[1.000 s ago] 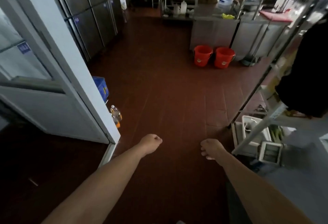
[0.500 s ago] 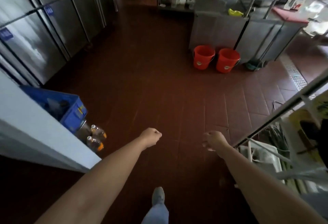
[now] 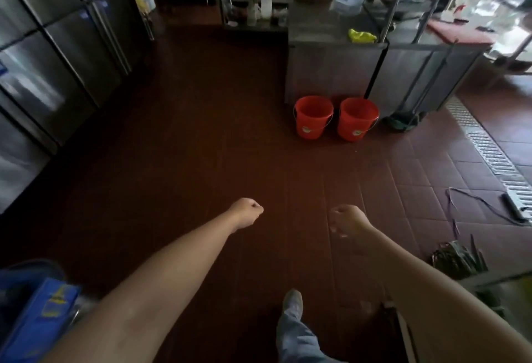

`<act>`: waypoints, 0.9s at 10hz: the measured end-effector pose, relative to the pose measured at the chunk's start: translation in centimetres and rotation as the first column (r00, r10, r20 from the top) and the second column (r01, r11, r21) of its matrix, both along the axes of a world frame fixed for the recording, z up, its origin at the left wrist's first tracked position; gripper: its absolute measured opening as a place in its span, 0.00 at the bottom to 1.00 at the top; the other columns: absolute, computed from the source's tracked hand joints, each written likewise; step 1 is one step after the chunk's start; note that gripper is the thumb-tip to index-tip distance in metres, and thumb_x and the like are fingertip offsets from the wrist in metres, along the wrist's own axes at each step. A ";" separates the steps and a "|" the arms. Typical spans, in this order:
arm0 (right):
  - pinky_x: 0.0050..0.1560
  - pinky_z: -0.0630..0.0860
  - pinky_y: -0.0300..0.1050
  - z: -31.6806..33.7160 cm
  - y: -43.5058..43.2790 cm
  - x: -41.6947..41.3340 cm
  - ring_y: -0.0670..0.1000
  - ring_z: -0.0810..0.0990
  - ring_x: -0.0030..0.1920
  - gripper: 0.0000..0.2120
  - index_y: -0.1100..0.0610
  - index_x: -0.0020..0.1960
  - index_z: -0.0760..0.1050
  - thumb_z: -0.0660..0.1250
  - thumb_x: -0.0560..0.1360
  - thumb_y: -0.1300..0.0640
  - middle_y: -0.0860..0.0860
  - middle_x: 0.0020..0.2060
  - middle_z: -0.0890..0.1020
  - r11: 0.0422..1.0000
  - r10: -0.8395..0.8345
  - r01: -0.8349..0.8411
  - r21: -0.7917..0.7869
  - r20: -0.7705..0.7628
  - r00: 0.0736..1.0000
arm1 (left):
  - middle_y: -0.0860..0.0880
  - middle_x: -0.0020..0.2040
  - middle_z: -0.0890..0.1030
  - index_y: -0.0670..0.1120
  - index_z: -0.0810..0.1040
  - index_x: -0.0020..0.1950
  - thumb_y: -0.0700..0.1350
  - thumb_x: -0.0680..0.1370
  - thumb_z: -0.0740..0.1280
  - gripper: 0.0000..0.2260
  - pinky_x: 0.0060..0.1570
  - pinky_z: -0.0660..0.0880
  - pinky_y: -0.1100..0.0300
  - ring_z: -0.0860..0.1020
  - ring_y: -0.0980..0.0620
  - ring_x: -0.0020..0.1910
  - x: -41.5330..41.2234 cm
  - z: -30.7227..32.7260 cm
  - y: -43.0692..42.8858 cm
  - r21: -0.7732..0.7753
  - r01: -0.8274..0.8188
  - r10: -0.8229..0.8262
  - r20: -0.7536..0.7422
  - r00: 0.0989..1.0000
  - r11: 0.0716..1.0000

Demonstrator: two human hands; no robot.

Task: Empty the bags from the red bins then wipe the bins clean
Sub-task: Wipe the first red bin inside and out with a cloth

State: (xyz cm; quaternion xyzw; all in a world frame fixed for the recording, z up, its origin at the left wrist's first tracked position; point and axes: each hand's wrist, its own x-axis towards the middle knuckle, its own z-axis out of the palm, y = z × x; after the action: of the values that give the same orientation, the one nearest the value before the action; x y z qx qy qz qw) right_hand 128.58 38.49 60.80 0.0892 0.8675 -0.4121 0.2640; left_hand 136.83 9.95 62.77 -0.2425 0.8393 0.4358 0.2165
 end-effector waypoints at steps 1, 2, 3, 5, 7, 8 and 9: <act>0.21 0.69 0.36 -0.3 -1.0 -7.7 0.49 0.78 0.24 0.09 0.59 0.46 0.80 0.62 0.80 0.63 0.56 0.33 0.81 1.000 0.003 -0.003 0.003 0.038 0.999 | 0.50 0.50 0.83 0.51 0.80 0.51 0.51 0.81 0.62 0.09 0.51 0.79 0.54 0.82 0.50 0.50 -6.7 0.3 -2.1 -0.032 -0.013 0.014 0.046 0.999 0.999; 0.21 0.68 0.36 0.0 -3.7 -18.4 0.48 0.77 0.23 0.07 0.59 0.47 0.81 0.64 0.79 0.60 0.55 0.33 0.81 0.999 0.026 -0.028 0.028 0.046 0.999 | 0.50 0.51 0.82 0.51 0.80 0.52 0.53 0.81 0.61 0.10 0.57 0.79 0.50 0.81 0.50 0.50 -16.4 1.5 -5.5 -0.093 0.031 -0.026 0.055 0.998 0.995; 0.26 0.75 0.41 1.2 -6.6 -25.0 0.49 0.79 0.28 0.06 0.55 0.45 0.80 0.64 0.78 0.59 0.53 0.33 0.82 0.998 0.049 -0.050 0.036 0.033 0.998 | 0.51 0.51 0.82 0.52 0.80 0.53 0.53 0.80 0.61 0.10 0.58 0.78 0.49 0.81 0.51 0.51 -22.6 1.9 -8.4 -0.101 -0.002 0.005 0.037 0.999 0.995; 0.48 0.84 0.51 1.2 -14.5 -39.9 0.52 0.82 0.40 0.05 0.51 0.45 0.76 0.65 0.79 0.58 0.53 0.41 0.83 0.996 0.086 -0.087 0.033 0.042 0.995 | 0.51 0.52 0.82 0.51 0.80 0.54 0.53 0.81 0.61 0.10 0.59 0.78 0.49 0.80 0.51 0.51 -37.6 1.0 -15.2 -0.091 -0.024 0.027 0.031 0.999 0.996; 0.50 0.84 0.55 -0.6 -21.3 -54.2 0.53 0.82 0.40 0.04 0.52 0.46 0.76 0.65 0.79 0.59 0.54 0.42 0.83 0.999 -0.033 0.032 0.035 0.033 0.999 | 0.52 0.52 0.81 0.53 0.80 0.52 0.53 0.81 0.62 0.08 0.57 0.79 0.51 0.80 0.52 0.51 -55.4 -1.1 -22.4 -0.076 0.041 -0.037 0.055 0.998 0.996; 0.43 0.83 0.47 1.3 -23.9 -60.6 0.51 0.82 0.37 0.03 0.54 0.49 0.76 0.64 0.80 0.59 0.53 0.40 0.82 0.997 -0.038 0.037 0.063 0.018 0.999 | 0.51 0.50 0.81 0.52 0.80 0.51 0.52 0.81 0.63 0.08 0.54 0.79 0.53 0.81 0.50 0.50 -64.7 -0.2 -25.6 -0.109 0.113 -0.104 0.082 0.991 0.988; 0.30 0.78 0.39 1.3 -24.6 -65.0 0.48 0.81 0.30 0.07 0.59 0.54 0.77 0.60 0.82 0.62 0.54 0.38 0.81 0.995 -0.095 0.094 0.028 0.044 0.995 | 0.50 0.50 0.82 0.51 0.80 0.51 0.51 0.81 0.62 0.08 0.49 0.79 0.55 0.82 0.50 0.48 -71.6 0.7 -27.3 -0.111 0.126 -0.119 0.066 0.991 0.986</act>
State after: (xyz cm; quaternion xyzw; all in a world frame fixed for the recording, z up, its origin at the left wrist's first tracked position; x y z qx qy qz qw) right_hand 63.63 13.89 62.11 0.1427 0.8613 -0.4109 0.2627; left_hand 65.28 -17.33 63.47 -0.2151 0.8696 0.3652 0.2534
